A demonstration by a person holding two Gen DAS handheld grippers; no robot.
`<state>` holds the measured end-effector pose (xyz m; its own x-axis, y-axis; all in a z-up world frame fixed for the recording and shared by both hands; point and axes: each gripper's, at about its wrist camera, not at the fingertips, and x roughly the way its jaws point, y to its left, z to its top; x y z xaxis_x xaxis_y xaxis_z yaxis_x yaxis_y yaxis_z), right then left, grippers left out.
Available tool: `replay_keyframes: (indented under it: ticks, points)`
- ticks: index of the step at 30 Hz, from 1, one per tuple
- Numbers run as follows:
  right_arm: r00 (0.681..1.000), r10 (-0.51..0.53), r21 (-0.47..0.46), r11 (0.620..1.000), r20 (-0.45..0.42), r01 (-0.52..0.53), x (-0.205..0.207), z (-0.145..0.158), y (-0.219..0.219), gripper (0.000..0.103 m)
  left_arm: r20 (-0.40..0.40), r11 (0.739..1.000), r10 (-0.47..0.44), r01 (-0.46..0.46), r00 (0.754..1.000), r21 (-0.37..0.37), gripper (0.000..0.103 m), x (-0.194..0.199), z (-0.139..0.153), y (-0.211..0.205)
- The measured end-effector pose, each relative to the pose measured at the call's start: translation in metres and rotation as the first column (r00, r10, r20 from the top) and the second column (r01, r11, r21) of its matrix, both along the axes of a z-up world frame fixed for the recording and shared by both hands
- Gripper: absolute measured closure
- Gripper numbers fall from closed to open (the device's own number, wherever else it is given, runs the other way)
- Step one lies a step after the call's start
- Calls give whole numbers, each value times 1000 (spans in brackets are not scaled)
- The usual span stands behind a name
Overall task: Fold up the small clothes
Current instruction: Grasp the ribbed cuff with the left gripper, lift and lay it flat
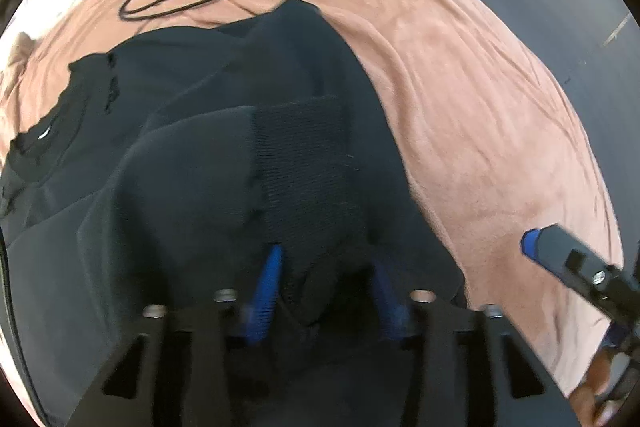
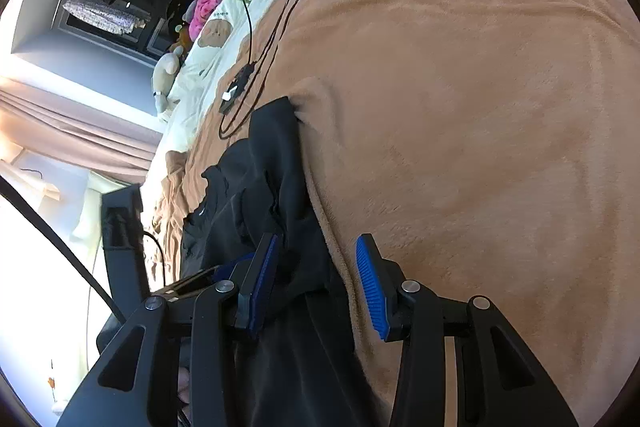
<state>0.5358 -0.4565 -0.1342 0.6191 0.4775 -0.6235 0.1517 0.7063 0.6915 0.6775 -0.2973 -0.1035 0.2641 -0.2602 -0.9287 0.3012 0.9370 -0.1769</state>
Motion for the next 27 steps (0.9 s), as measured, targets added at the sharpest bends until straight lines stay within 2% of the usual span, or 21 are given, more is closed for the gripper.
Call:
replay_keyframes:
  ticks: [1, 3, 11, 20, 22, 27]
  points:
    - [1000, 2, 3, 1000, -2, -2, 1, -1, 1, 65, -9, 1000, 5, -5, 1000, -27, 67, 1, 2, 6]
    - [1000, 10, 2, 1000, -6, -10, 3, -2, 5, 65, -14, 998, 11, -12, 1000, -58, 75, 0, 8, 16]
    - [998, 57, -33, 998, 6, -57, 10, -2, 28, 65, 41, 992, 59, -54, 997, -114, 80, -11, 46, 60]
    - [994, 107, -157, 982, -11, -107, 21, -1, 54, 63, 126, 985, 153, -141, 980, -105, 80, -26, 100, 132]
    - [994, 111, -169, 979, -19, -113, 24, -2, 56, 58, 137, 981, 179, -166, 974, -102, 80, -30, 104, 151]
    - [991, 130, -212, 968, -29, -133, 27, -1, 68, 58, 156, 962, 266, -253, 951, -100, 80, -39, 109, 203]
